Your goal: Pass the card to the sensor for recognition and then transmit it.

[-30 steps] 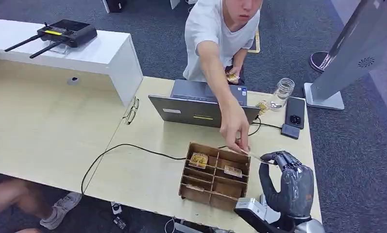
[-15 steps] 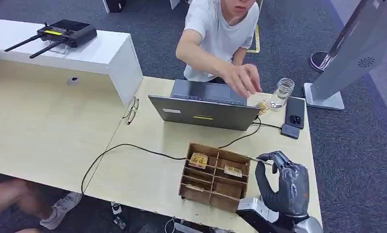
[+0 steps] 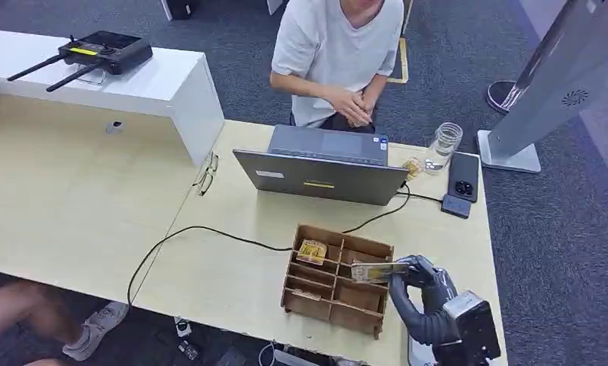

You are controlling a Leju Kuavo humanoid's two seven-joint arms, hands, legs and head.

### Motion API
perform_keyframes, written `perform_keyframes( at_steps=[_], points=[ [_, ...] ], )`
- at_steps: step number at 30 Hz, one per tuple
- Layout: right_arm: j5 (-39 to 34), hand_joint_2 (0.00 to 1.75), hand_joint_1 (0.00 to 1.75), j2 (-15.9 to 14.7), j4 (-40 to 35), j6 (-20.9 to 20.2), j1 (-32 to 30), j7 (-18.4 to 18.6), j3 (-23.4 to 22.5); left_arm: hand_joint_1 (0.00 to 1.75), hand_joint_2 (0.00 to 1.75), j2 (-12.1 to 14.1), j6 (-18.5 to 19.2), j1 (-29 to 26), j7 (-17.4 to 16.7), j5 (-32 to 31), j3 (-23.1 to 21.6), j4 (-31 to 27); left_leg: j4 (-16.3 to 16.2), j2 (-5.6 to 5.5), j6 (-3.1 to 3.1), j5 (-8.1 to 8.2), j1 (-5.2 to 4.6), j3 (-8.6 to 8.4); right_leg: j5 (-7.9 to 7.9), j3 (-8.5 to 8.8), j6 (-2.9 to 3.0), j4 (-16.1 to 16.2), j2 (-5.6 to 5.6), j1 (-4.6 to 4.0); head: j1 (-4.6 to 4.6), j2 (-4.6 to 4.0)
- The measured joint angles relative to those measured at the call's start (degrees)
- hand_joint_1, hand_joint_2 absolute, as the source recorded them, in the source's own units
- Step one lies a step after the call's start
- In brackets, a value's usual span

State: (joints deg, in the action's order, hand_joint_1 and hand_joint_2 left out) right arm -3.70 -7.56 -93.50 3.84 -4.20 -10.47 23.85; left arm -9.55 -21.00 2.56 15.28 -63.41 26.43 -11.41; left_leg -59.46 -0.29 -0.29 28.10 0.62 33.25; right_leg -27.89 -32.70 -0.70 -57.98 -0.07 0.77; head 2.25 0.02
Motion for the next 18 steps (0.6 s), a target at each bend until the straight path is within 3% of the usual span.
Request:
perform_keyframes(
  at_steps=[7, 18],
  points=[
    [-4.26, 1.75, 1.75, -1.84, 0.94, -1.72, -1.17, 1.94, -2.06, 0.0, 0.0, 0.0, -0.07, 0.02, 0.0, 0.31, 0.04, 0.0, 0.0, 0.0, 0.0, 0.0, 0.0, -0.01, 0.0, 0.01, 0.0, 0.0, 0.0, 0.0, 0.0, 0.0],
    [-6.33, 1.75, 1.75, -7.62, 2.29, -2.16, -4.57, 3.1, -4.09, 0.0, 0.0, 0.0, -0.42, -0.1, 0.35, 0.92, 0.79, 0.0, 0.0, 0.01, 0.02, 0.03, 0.0, 0.01, 0.0, 0.0, 0.0, 0.01, 0.0, 0.0, 0.0, 0.0]
  ],
)
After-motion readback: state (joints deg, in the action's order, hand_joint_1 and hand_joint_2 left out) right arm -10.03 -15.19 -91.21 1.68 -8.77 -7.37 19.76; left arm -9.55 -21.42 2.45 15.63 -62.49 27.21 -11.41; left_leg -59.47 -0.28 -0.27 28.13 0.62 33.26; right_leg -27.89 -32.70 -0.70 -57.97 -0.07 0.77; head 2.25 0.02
